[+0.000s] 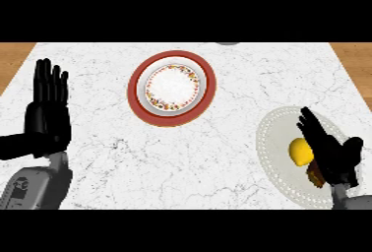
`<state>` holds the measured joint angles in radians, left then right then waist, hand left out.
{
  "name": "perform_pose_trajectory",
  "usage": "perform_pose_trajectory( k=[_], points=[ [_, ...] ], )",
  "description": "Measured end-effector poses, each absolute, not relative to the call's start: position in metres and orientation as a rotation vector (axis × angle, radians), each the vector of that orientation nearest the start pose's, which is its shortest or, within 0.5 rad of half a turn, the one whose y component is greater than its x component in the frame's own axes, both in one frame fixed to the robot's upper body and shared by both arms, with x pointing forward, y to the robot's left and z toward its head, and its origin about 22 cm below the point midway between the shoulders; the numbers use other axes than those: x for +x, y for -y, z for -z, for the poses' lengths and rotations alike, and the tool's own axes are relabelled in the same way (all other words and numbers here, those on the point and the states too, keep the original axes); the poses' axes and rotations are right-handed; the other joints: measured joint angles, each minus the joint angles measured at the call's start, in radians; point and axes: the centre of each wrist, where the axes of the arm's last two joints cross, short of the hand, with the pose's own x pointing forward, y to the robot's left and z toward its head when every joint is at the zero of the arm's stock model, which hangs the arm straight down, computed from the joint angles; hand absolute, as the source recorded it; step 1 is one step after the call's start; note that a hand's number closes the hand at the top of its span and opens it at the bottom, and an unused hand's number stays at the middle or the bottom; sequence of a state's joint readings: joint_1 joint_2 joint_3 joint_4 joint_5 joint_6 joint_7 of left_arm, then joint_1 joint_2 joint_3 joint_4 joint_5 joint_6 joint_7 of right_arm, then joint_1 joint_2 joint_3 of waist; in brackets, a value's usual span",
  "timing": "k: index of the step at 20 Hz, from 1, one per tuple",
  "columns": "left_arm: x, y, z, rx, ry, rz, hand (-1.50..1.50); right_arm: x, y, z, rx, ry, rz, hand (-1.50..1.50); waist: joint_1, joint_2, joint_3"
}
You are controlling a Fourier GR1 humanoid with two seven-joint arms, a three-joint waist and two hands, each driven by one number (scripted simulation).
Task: Pick the lemon from the placemat and place it in the plate
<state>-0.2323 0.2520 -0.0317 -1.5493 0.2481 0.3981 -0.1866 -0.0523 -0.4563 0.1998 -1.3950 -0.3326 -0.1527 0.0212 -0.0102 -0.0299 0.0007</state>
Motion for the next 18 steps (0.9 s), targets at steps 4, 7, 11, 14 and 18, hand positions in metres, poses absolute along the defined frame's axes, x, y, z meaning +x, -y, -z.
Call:
perform_pose_trajectory(
  k=[4,7,11,14,18],
  points=[
    [0.288,-0.268,-0.054,0.224,1.842,-0.116,0.00,0.272,0.294,-0.010,-0.254,1.392,0.056,1.50,0.012,0.020,-0.001],
    [0.278,-0.273,-0.033,0.219,1.738,-0.006,0.00,0.285,0.309,-0.018,-0.455,1.376,0.122,1.50,0.027,0.043,-0.012],
    [0.265,-0.277,-0.011,0.188,1.623,0.079,0.00,0.291,0.324,-0.016,-0.831,1.388,0.249,-1.50,0.026,0.045,-0.010],
    [0.259,-0.282,0.001,0.167,1.575,0.125,0.00,0.298,0.293,0.001,-0.993,1.419,0.326,-1.50,0.033,0.042,-0.007],
    [0.255,-0.285,0.011,0.160,1.542,0.141,0.00,0.298,0.253,0.026,-1.123,1.440,0.288,-1.50,0.025,0.035,-0.005]
  ],
)
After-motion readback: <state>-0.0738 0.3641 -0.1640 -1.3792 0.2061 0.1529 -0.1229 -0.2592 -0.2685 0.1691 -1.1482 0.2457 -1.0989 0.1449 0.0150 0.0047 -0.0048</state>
